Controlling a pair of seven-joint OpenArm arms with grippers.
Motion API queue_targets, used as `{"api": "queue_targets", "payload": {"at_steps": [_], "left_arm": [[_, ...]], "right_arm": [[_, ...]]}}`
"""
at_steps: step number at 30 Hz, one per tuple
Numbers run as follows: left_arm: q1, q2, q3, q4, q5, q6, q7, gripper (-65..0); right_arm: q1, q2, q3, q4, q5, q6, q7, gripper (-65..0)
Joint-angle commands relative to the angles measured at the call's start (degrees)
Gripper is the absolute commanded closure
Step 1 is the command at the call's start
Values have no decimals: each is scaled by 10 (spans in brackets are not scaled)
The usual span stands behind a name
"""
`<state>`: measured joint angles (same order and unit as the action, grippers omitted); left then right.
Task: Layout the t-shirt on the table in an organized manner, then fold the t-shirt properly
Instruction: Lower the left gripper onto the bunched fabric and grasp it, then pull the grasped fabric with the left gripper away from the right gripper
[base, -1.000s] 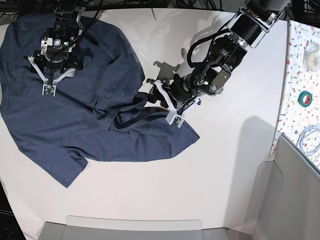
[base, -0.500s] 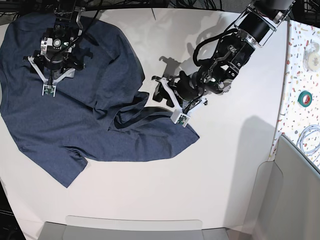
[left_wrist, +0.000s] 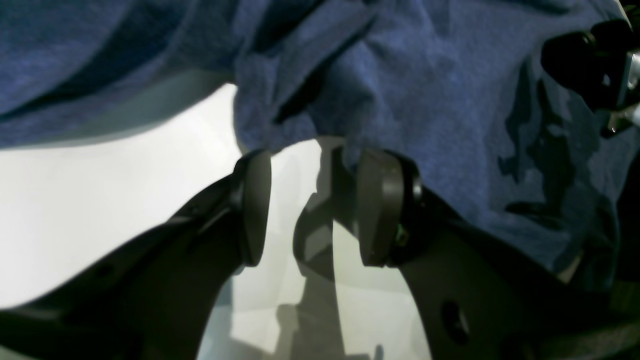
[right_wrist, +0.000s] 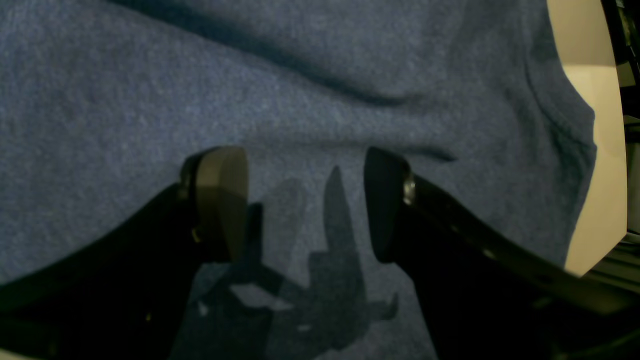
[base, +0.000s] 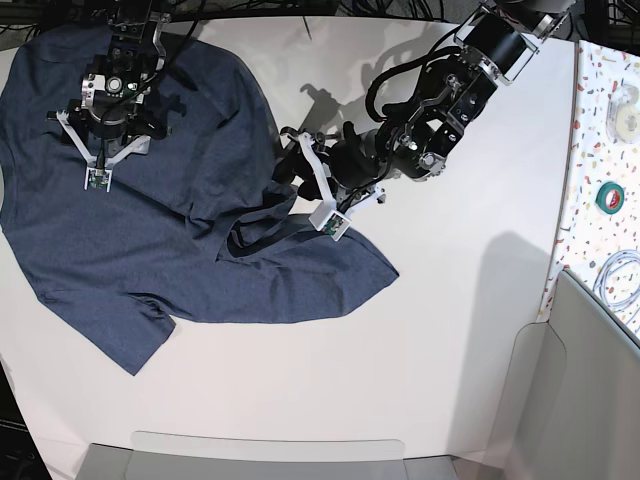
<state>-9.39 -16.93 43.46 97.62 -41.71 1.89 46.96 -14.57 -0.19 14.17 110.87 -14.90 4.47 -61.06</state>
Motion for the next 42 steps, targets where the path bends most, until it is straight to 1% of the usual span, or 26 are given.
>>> {"api": "queue_targets", "payload": {"at_steps": [1,6,14,20,22,26,36,37,38,41,42], "left_arm": [[-10,6,-4,0,-3,-3,-11,-280],[-35,10,-3,-29,-3,-4,-12,-280],[-49,11,-4,-33,-2,-2,-13,-279],[-49,28,-3,-56,-2,-3,-14,-279],[-50,40,-3,-77,-2,-4,-28,-279],[-51,42,-3,-108,-2,-4,-56,-279],[-50,42,-3,-110,-2,-4,-59,-277],[-48,42,-3,-109,-3,-4,-61,-269],[-47,42,-3,-108,-4,-4,-74,-248],[-34,42,-3,-108,-6,-7,-125,-156],[-26,42,-3,-108,-6,-16,-140,-126]], "right_arm": [[3,-2,0,9,-4,0,10,-361],[3,-6,0,9,-5,1,10,-361],[3,-6,0,9,-5,1,10,-360],[3,-6,0,9,-5,1,10,-360],[3,-6,0,9,-5,1,10,-360],[3,-6,0,9,-5,1,10,-360],[3,-6,0,9,-5,1,10,-360],[3,-6,0,9,-5,1,10,-360],[3,-6,0,9,-5,1,10,-360],[3,-6,0,9,-5,2,10,-360],[3,-5,0,9,-5,2,10,-360]]}}
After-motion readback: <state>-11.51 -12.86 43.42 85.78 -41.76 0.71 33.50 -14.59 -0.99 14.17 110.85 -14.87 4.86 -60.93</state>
